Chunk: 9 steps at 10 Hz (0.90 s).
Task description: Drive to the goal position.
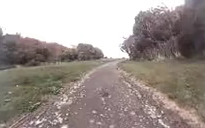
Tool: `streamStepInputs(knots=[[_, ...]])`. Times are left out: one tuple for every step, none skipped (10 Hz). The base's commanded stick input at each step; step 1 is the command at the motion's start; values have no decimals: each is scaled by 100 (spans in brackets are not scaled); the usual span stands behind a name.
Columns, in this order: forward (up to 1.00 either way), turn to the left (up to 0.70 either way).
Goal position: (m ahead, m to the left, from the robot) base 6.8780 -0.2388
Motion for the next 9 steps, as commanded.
streamStepInputs(knots=[[70,-35],[70,-32],[70,-26],[70,-23],[70,-21],[70,-18],[70,-15],[70,-13],[70,-10]])
